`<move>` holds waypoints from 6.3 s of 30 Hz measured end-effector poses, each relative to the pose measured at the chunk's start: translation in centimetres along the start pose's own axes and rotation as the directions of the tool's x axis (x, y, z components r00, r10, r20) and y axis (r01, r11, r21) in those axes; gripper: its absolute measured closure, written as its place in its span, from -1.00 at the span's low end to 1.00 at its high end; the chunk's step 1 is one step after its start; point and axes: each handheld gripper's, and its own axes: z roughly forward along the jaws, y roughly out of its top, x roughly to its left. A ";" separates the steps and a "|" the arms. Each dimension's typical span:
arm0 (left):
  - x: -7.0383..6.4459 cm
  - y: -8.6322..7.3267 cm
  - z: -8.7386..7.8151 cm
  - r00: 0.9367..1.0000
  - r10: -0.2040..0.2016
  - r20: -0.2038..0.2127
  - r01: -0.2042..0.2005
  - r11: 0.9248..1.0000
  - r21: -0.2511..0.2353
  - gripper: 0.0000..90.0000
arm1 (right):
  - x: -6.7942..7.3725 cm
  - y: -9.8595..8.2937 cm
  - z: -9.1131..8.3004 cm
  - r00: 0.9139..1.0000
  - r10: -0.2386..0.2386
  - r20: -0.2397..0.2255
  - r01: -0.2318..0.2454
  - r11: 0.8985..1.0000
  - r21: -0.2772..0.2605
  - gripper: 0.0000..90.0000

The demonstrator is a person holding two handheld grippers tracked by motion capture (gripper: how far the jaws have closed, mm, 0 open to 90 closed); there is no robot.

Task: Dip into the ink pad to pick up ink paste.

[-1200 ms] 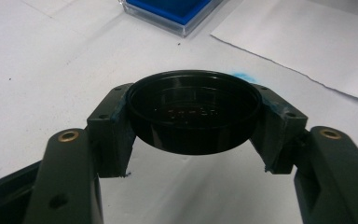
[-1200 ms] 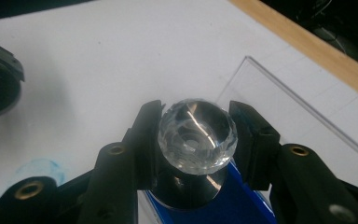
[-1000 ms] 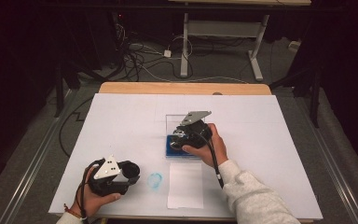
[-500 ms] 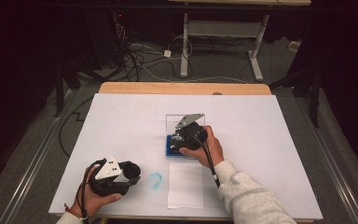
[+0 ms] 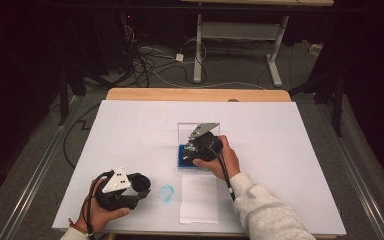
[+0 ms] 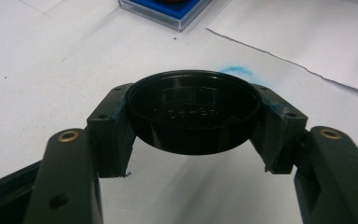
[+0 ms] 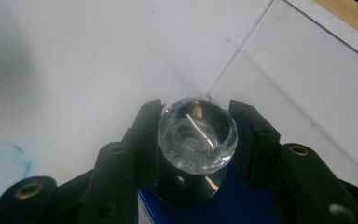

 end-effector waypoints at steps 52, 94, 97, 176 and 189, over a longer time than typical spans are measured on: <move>-0.3 -0.1 -0.1 1.000 0.004 0.007 -0.004 1.000 0.008 -0.18 | 0.3 -1.0 -1.1 1.000 -0.006 0.023 0.006 1.000 0.017 0.27; -0.2 0.1 0.1 1.000 0.004 0.018 -0.004 1.000 0.007 -0.18 | -1.2 0.7 -3.1 0.997 0.021 0.078 -0.023 0.999 0.024 0.27; -0.2 0.2 0.1 1.000 0.002 0.018 -0.002 1.000 0.006 -0.18 | -1.8 0.6 -4.1 0.995 0.040 0.086 -0.041 0.999 0.012 0.27; -0.4 0.0 0.0 1.000 0.013 0.027 -0.014 1.000 0.025 -0.18 | -1.5 -4.0 -3.1 0.992 0.041 0.117 -0.040 0.999 -0.018 0.26; -0.7 -0.1 0.2 0.999 0.014 0.031 -0.015 0.999 0.038 -0.18 | -1.5 -4.4 -3.3 0.991 0.064 0.114 -0.060 0.998 -0.037 0.26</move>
